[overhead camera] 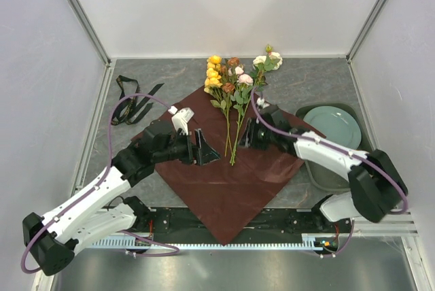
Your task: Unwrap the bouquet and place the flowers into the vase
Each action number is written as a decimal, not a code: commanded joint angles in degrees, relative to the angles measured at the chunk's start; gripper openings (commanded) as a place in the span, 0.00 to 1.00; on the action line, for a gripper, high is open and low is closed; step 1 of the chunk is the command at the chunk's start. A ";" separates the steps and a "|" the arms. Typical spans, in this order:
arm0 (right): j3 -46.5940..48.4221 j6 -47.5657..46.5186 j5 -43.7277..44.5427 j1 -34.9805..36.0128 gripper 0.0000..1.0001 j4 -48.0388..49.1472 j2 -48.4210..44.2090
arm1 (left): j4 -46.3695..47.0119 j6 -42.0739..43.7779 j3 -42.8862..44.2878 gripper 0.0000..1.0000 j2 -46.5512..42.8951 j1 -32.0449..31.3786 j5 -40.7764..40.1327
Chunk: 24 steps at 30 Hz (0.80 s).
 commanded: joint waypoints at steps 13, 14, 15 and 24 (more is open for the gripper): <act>32.41 -10.05 10.01 -9.08 0.28 0.44 31.35 | -5.96 1.93 4.58 0.81 -3.60 -0.08 -2.64; 33.13 -10.49 10.54 -9.08 0.28 0.09 31.97 | -6.22 2.11 5.19 0.81 -3.42 -0.08 -2.64; 33.66 -10.93 12.28 -9.08 0.28 -0.35 32.50 | -6.75 2.46 5.46 0.81 -3.33 -0.08 -2.64; 35.59 -11.99 11.86 -9.00 0.31 -0.97 36.81 | -7.37 2.99 6.51 0.81 -2.90 0.01 -2.90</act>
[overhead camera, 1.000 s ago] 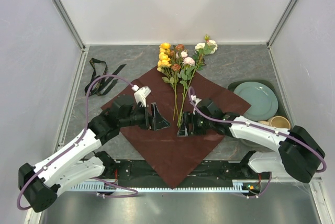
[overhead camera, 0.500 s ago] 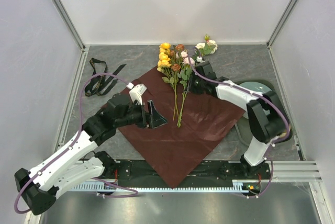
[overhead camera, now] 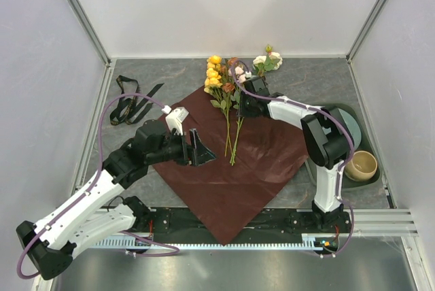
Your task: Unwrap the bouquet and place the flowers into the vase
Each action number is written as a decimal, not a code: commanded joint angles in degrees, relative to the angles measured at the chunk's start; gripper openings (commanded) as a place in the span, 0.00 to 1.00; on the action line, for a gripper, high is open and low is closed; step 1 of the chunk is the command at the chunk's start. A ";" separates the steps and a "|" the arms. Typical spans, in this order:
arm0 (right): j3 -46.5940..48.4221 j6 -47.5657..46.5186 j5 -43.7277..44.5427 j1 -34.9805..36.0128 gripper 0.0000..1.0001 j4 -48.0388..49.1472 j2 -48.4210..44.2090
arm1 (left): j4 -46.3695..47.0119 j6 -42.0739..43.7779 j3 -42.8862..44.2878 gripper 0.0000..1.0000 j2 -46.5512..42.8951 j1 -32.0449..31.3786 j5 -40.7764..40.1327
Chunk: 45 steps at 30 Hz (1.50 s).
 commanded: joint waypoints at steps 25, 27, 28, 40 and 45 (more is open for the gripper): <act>-1.88 0.54 4.56 -0.65 0.00 -0.40 -11.88 | -0.79 2.11 3.70 0.81 0.12 -0.08 -2.04; -3.37 1.34 4.65 -1.35 0.00 -0.32 -15.04 | -0.62 2.20 3.88 0.81 0.38 -0.07 -1.86; -3.91 1.86 4.73 -1.62 0.00 -0.32 -16.01 | -0.36 2.20 3.88 0.81 0.39 -0.08 -1.95; -21.38 -3.94 -19.33 -1.19 0.00 19.00 -36.92 | 4.38 -1.66 5.20 0.85 -0.32 0.19 0.77; -29.22 -3.23 -25.49 2.51 0.00 26.93 -47.56 | 10.09 -5.27 4.76 0.91 0.38 1.33 3.15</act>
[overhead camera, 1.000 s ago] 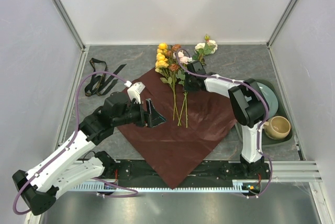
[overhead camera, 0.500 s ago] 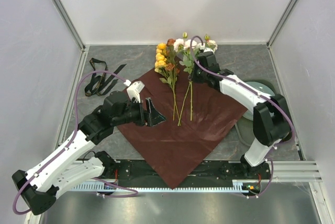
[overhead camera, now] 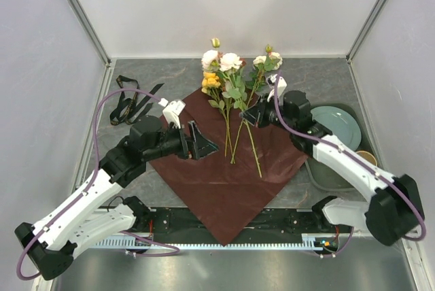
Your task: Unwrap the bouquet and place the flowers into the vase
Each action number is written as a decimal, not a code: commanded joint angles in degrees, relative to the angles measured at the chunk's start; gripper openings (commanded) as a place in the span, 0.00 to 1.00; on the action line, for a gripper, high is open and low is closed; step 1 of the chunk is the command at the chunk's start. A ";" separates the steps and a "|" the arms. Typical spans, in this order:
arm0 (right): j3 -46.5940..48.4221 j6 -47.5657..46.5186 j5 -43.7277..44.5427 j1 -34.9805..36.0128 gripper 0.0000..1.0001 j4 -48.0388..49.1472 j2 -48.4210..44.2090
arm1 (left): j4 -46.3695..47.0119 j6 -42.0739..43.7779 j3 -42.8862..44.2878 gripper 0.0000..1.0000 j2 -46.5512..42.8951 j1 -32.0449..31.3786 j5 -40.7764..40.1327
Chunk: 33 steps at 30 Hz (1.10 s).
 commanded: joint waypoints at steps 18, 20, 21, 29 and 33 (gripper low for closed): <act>-5.63 3.35 -11.30 15.69 0.00 17.89 -13.62 | 26.41 -12.64 -0.13 0.91 -1.70 2.96 -0.01; -5.63 3.09 -11.04 16.40 0.00 17.89 -13.88 | 25.62 -12.11 0.66 0.89 -2.31 3.05 -2.55; -5.63 3.08 -10.95 16.83 0.00 17.81 -14.15 | 25.70 -11.85 0.66 0.85 -2.40 3.05 -4.21; -4.67 1.33 -11.22 18.77 0.00 16.05 -13.80 | 26.40 -10.45 2.24 0.72 -2.32 3.40 -7.22; -4.23 -0.07 -11.30 19.91 0.00 15.08 -14.15 | 25.70 -9.83 3.47 0.68 -1.97 3.57 -7.74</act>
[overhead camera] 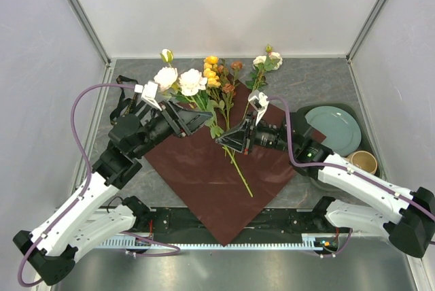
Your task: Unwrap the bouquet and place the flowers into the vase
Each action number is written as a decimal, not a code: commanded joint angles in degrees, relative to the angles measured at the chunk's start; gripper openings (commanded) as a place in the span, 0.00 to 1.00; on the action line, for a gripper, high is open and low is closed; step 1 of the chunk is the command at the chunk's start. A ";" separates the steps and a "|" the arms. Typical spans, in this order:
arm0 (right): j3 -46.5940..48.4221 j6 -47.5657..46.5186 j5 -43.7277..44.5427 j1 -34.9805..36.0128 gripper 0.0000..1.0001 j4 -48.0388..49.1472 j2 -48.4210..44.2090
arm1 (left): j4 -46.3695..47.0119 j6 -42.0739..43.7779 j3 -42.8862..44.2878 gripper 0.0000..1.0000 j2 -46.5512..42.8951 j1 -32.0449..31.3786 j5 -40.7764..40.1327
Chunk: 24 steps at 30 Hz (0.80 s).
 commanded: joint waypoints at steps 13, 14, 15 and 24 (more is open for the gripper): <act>2.80 -5.58 1.02 3.40 0.01 -2.66 -0.82 | -4.62 7.44 7.03 0.10 0.51 0.49 -4.87; 2.97 -5.58 1.64 3.32 0.09 -3.19 -0.64 | -5.50 8.15 7.56 0.06 0.42 0.49 -5.57; 3.58 -5.58 2.17 3.31 0.38 -4.50 -0.46 | -6.38 9.02 8.52 0.02 0.33 0.49 -6.01; 7.02 -8.75 25.89 3.23 0.98 -18.83 -1.87 | -22.37 31.86 22.75 0.02 -3.53 0.49 -22.08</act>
